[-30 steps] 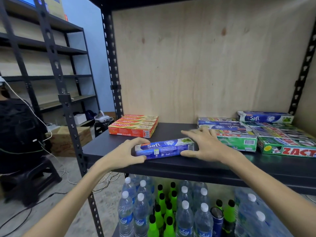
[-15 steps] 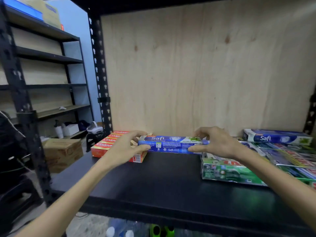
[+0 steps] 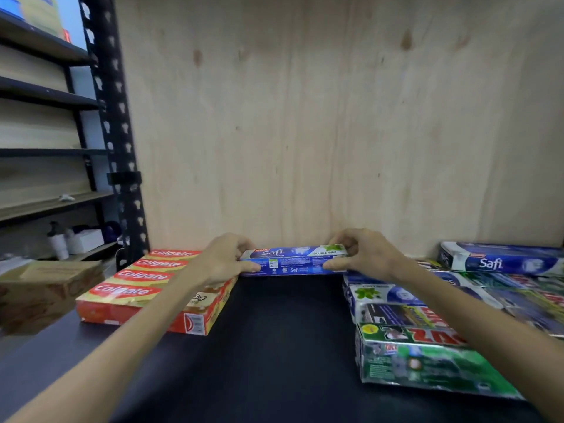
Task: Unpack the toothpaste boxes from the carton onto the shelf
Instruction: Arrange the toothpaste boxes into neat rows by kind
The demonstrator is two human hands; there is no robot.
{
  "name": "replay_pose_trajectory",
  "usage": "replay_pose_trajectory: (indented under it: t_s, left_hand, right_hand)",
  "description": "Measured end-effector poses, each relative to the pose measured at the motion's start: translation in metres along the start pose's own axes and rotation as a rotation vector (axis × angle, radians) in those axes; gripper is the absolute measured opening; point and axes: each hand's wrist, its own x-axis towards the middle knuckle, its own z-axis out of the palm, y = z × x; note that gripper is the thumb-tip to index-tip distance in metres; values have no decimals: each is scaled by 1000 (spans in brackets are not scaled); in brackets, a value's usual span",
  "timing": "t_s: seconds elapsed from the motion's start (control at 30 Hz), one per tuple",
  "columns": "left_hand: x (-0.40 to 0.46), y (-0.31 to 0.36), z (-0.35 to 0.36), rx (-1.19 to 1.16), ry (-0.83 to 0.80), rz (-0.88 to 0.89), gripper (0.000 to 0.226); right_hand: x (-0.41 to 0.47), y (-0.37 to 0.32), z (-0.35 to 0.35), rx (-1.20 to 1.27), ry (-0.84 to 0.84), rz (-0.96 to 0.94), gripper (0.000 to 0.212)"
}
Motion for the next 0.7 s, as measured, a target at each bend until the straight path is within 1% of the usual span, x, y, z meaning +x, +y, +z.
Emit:
replay_pose_trajectory:
  t_s: [0.07, 0.2, 0.3, 0.37, 0.43, 0.6, 0.7]
  left_hand:
    - [1, -2, 3, -6, 28, -1, 44]
    - [3, -3, 8, 9, 57, -6, 43]
    - [2, -3, 13, 22, 102, -8, 42]
    - [1, -2, 14, 43, 130, -5, 43]
    - [0, -2, 16, 50, 151, -7, 46]
    - [-2, 0, 21, 51, 153, -26, 48]
    - [-1, 0, 18, 66, 140, -41, 47]
  right_hand:
    - [4, -2, 2, 27, 3, -14, 42]
    - [10, -2, 6, -20, 16, -8, 42]
    - [7, 2, 13, -56, 47, -17, 49]
    - [4, 4, 16, -78, 104, -18, 56]
    - [3, 6, 15, -70, 142, -11, 58]
    - [-2, 3, 12, -105, 104, -1, 43]
    - [-2, 3, 14, -122, 115, -1, 42]
